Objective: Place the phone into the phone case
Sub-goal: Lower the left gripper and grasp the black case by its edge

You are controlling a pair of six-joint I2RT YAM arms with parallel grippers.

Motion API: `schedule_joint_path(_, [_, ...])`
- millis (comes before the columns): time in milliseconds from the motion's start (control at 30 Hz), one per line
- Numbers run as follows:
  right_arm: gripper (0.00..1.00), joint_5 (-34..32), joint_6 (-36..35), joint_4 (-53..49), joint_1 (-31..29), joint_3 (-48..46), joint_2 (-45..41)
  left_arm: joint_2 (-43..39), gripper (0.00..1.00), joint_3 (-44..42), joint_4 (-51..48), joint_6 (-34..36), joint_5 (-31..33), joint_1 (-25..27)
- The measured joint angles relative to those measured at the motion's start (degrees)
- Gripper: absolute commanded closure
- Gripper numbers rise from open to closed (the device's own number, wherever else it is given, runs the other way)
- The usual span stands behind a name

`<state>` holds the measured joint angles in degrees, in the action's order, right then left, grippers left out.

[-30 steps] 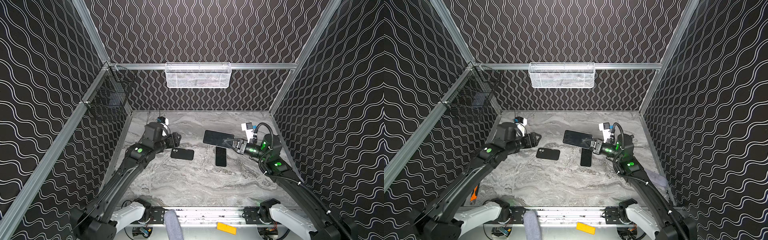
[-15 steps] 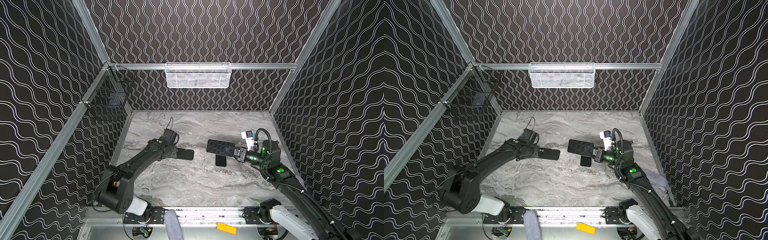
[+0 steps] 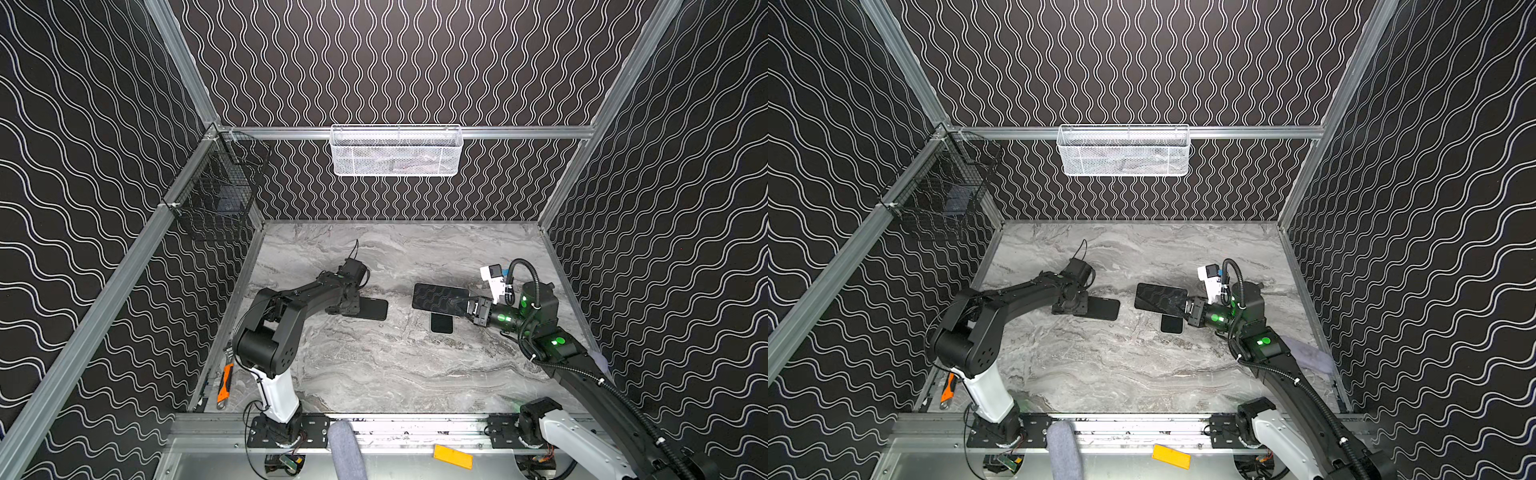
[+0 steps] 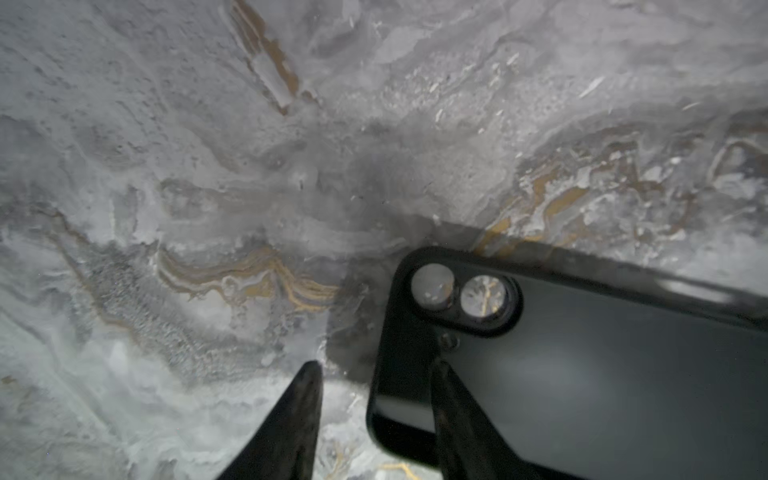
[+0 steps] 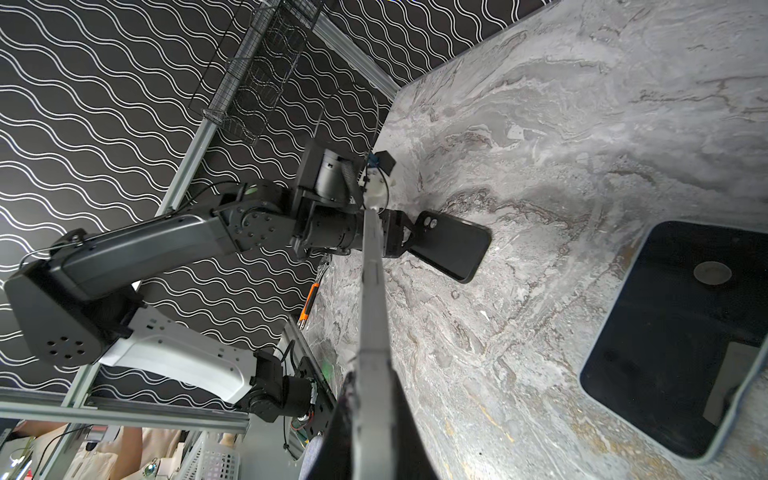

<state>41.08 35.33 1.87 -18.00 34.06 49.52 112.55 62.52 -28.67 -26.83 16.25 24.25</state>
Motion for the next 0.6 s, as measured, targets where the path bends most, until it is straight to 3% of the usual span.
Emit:
schedule_joint_path(100, [0.95,0.3,-0.2,0.2,0.0,0.0,0.0,0.5,0.68,0.3,0.4,0.0,0.2,0.1])
schedule_joint_path(600, [0.94,0.4,-0.9,0.2,0.4,0.2,0.5,2.9,0.88,2.5,0.6,0.0,2.3,0.1])
